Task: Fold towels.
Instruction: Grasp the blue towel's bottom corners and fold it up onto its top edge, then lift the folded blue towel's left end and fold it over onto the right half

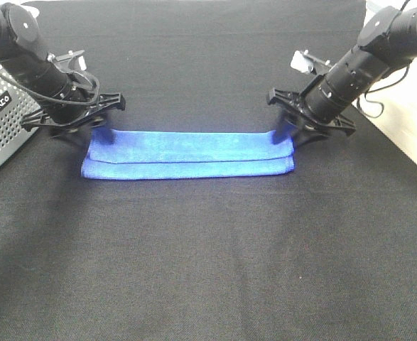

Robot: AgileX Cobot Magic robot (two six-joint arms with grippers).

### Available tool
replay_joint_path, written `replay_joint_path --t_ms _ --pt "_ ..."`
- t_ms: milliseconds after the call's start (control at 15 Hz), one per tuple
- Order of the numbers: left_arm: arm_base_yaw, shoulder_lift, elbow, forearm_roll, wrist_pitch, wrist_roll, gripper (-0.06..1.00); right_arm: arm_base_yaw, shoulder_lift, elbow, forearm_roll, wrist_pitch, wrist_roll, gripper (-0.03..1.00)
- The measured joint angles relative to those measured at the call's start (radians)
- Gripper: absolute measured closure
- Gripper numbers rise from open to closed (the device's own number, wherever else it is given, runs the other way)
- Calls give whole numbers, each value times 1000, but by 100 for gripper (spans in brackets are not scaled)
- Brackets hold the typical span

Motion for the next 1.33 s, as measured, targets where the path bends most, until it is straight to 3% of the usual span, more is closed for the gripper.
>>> replay_joint_path --t_ms 67,200,600,733,800,867,1000,1067,1200,1333 --pt "0 0 0 9 9 0 10 0 -4 0 -10 5 2 12" --pt "0 4 0 14 15 0 5 0 -23 0 -19 28 2 4" --pt "0 59 -6 -20 11 0 8 0 -29 0 -19 35 3 3" --pt "2 64 -7 -33 7 0 23 0 -32 0 -20 35 3 3" --pt "2 64 -7 -33 7 0 23 0 -32 0 -20 35 3 3" --pt "4 69 -7 -44 3 -3 37 0 -32 0 -20 35 3 3" --pt "4 76 -7 -67 -3 -5 75 0 -32 0 -20 35 3 3" --pt "1 76 -7 -67 -5 -5 86 0 -32 0 -20 35 3 3" --pt "-1 70 -7 -45 -3 -7 88 0 -32 0 -20 35 3 3" --pt "-2 39 -9 73 44 -49 88 0 -32 0 -20 35 3 3"
